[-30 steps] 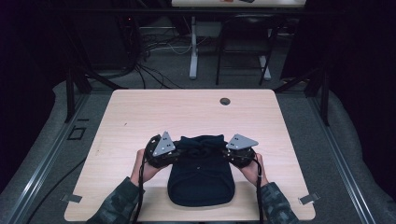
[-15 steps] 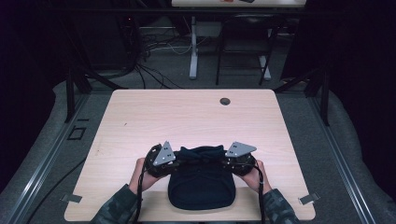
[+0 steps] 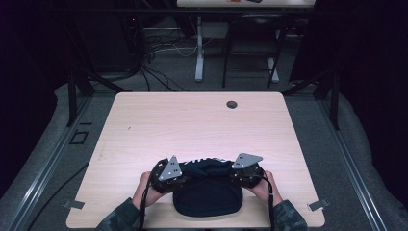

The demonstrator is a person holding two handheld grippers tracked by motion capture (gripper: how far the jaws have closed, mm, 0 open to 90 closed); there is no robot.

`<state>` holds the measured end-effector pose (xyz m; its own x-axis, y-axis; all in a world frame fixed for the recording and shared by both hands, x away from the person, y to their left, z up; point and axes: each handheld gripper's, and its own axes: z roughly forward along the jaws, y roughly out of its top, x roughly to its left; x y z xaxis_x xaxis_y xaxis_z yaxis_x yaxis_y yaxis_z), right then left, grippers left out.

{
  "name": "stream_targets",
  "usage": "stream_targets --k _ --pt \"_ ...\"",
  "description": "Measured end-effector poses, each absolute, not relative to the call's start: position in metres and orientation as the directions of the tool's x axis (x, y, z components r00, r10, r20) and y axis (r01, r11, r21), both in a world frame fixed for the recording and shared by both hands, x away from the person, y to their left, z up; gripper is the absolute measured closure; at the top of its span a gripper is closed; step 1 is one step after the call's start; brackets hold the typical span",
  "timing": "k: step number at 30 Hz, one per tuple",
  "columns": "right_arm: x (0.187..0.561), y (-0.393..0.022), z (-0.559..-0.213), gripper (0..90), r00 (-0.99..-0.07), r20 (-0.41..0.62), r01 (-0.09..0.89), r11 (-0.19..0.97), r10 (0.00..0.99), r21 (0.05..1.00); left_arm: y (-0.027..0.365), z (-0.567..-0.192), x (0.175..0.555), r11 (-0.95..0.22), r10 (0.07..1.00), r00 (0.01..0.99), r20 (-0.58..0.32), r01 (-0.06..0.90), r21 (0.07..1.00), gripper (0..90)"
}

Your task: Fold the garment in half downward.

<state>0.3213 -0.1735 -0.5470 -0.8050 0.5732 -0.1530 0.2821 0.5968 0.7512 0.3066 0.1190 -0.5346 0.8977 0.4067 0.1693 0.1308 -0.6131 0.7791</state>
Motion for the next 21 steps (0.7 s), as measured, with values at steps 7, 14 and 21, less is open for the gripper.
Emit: stream_targets --k 7,14,21 --pt "0.316 -0.176 -0.557 70.5 -0.823 -0.155 0.280 0.628 0.546 0.726 0.115 -0.546 0.297 -0.646 0.376 0.914 0.150 0.143 0.750 69.1" --pt "0.315 -0.180 -0.566 75.5 -0.835 -0.149 0.295 0.660 0.529 0.691 0.111 -0.556 0.291 -0.703 0.324 0.932 0.159 0.125 0.700 71.6" --pt "0.311 -0.183 -0.566 70.0 -0.841 -0.150 0.295 0.674 0.519 0.677 0.110 -0.559 0.289 -0.702 0.325 0.936 0.137 0.142 0.698 71.1"
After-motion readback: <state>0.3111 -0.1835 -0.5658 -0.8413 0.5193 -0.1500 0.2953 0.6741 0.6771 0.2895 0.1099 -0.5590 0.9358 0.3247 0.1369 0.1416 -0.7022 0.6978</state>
